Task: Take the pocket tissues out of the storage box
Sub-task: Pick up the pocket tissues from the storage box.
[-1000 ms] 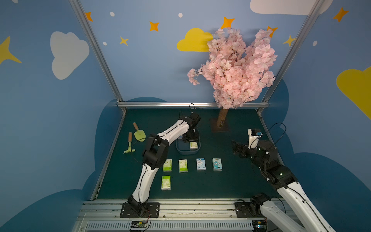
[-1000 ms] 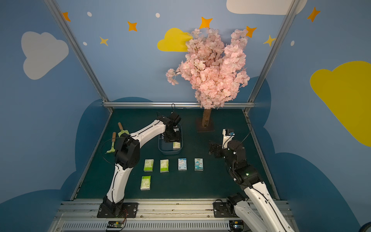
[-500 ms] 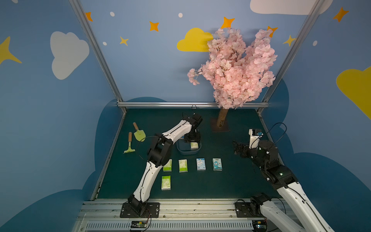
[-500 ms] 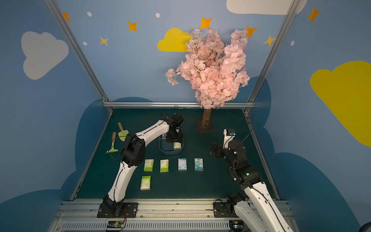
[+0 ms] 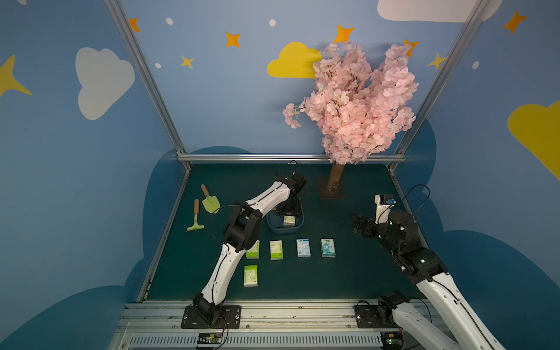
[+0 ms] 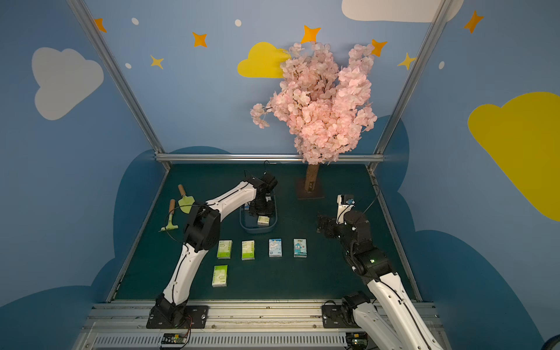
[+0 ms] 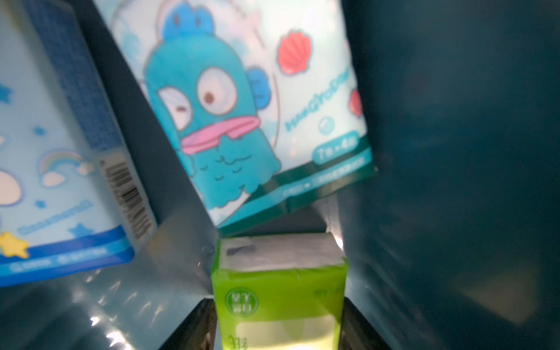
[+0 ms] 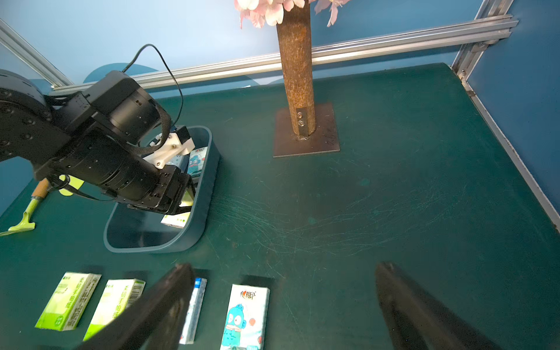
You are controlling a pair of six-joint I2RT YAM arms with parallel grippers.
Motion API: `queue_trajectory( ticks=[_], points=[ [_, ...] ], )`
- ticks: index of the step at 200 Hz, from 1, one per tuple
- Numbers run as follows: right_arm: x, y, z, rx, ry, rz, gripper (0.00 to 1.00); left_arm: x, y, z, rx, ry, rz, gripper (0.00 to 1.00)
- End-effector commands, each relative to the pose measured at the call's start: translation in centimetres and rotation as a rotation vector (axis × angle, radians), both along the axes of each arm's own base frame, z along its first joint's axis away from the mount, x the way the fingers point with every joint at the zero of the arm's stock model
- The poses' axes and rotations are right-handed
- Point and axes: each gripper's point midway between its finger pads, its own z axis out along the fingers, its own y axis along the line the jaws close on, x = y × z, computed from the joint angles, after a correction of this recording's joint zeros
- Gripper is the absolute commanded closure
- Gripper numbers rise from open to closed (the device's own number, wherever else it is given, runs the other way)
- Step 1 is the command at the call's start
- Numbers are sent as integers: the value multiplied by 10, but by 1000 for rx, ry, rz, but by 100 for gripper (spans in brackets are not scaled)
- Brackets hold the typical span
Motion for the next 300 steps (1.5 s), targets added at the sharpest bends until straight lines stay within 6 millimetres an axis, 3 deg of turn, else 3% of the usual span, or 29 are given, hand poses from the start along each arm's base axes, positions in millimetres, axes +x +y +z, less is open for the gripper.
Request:
queue_trajectory(
  ticks=[1,24,69,139,201,260,300],
  points=[
    [2,1,-2,8,-1,3,2,-9,9,-13,49,41,-16,36],
    [3,1,-3,11,-1,3,2,-9,9,-14,52,41,-28,43],
    [4,3,-2,17,-3,7,2,-10,10,-5,44,36,-35,49],
    [2,6,0,35,-1,22,2,-16,5,47,-45,-21,-10,52],
    [-1,11,1,79,2,43,2,-36,7,90,-137,-73,26,54],
    [-2,23,-2,112,20,97,2,-83,26,120,-180,-89,91,55],
    [1,32,-7,99,36,150,2,-137,42,118,-159,-59,137,55]
  ],
)
